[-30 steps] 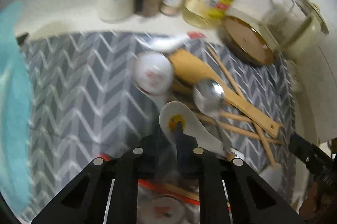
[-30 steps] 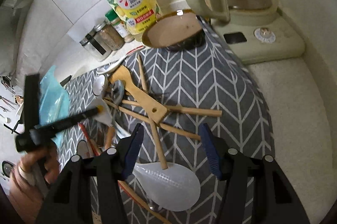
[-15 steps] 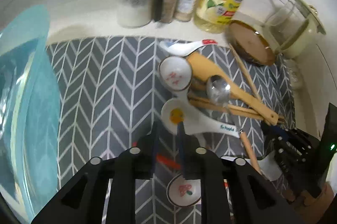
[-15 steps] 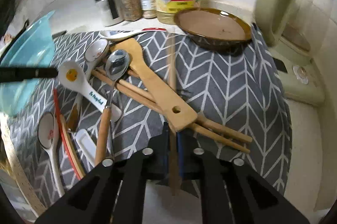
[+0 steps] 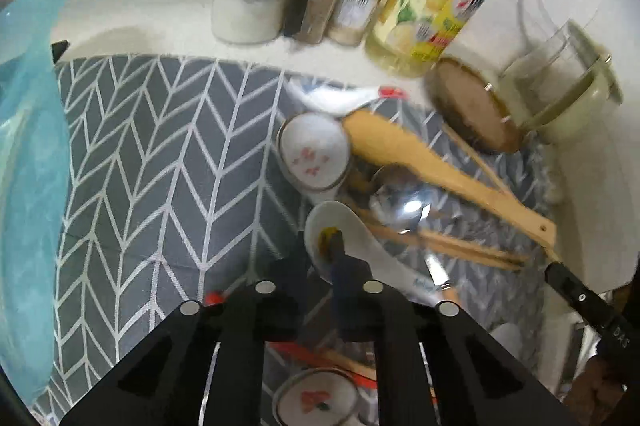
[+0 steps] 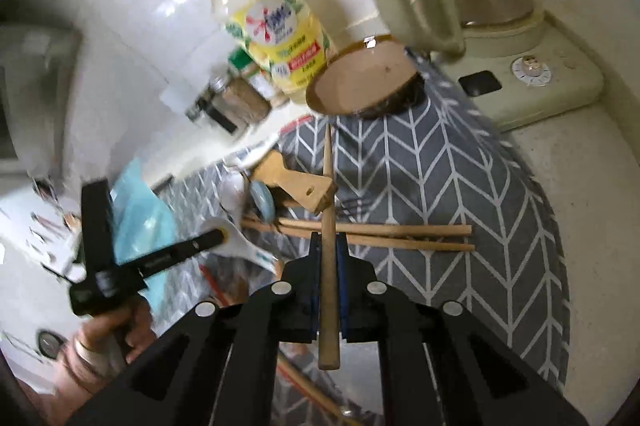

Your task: Organize utensils

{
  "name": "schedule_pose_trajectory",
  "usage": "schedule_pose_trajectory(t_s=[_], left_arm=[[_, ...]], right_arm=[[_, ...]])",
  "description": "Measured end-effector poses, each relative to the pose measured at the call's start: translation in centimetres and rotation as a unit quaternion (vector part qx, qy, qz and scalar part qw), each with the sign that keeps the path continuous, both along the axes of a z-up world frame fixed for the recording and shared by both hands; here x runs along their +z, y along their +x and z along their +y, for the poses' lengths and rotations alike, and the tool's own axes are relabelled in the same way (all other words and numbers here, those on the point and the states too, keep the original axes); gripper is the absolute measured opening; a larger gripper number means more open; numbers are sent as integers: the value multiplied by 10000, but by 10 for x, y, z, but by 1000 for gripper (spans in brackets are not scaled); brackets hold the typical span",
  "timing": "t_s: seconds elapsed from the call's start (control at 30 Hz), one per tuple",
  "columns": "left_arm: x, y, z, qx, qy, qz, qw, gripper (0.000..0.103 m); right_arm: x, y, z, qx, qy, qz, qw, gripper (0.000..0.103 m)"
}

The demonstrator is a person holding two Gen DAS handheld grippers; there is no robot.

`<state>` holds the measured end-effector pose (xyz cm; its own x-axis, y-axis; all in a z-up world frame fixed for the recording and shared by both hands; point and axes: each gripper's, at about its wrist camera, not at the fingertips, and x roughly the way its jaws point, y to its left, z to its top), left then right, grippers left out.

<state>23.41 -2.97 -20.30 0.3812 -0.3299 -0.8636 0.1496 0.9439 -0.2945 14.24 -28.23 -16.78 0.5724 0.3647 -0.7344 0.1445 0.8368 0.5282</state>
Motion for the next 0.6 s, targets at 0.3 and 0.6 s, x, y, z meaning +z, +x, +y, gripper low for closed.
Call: schedule_pose_trajectory(t_s=[0.3,0.6], left_arm=[[85,-20,15,-488,-479,-607,9958,6],[162,-37,75,-609,-601,-1097,9903,6]], right_arm=[[52,-28,5,-491,585,-487,9959,7],[104,-46,56,-411,329,-931,9943,7]])
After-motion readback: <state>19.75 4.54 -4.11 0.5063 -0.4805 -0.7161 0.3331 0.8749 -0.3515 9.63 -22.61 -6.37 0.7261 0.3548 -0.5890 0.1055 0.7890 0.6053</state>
